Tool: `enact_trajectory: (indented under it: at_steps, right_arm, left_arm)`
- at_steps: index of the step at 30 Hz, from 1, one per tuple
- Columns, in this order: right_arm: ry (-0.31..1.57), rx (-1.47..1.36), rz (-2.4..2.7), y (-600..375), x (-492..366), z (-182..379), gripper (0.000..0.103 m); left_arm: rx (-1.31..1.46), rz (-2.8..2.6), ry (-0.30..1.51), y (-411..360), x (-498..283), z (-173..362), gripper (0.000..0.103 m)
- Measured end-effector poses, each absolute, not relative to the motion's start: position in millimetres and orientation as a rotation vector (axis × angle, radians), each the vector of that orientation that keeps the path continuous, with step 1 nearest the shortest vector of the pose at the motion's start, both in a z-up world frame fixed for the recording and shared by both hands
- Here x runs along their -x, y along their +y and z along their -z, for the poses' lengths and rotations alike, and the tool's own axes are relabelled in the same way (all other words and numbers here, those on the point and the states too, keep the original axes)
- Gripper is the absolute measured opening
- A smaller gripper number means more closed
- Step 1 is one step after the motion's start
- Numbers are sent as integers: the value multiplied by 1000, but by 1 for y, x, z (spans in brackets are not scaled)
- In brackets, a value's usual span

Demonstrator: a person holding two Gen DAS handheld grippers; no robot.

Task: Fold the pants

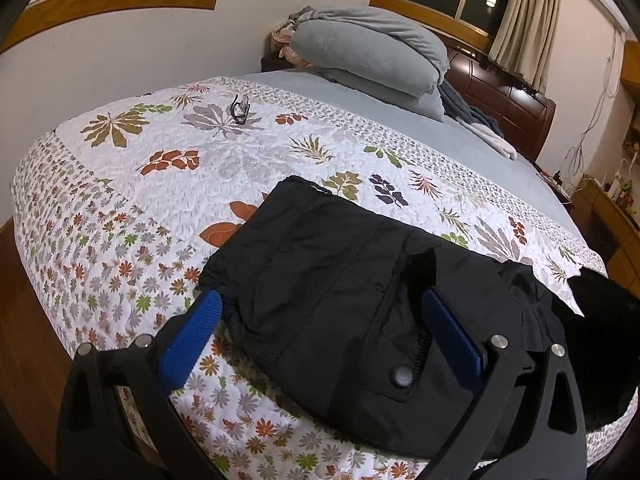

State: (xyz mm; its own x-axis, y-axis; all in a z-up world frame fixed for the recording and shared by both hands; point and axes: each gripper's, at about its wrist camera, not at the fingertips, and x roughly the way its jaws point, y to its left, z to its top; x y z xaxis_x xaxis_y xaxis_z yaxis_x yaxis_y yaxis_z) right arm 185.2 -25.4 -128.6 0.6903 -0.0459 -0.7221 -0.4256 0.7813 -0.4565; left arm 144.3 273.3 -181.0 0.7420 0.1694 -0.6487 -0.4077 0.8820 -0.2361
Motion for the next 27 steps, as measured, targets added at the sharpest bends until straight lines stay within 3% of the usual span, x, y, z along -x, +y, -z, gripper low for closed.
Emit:
enact_trajectory:
  at_steps: [5, 20, 25, 27]
  right_arm:
    - [762, 820, -217, -2, -169, 162, 16]
    - [727, 956, -258, 19, -155, 213, 16]
    - [743, 929, -279, 17, -159, 218, 21]
    - [750, 910, -291, 17, -160, 218, 28]
  left_arm:
    - [388, -324, 671, 275, -145, 182, 100]
    - [353, -319, 696, 268, -152, 184, 100]
    - [348, -320, 707, 267, -155, 185, 100]
    - [344, -320, 707, 266, -155, 185, 100]
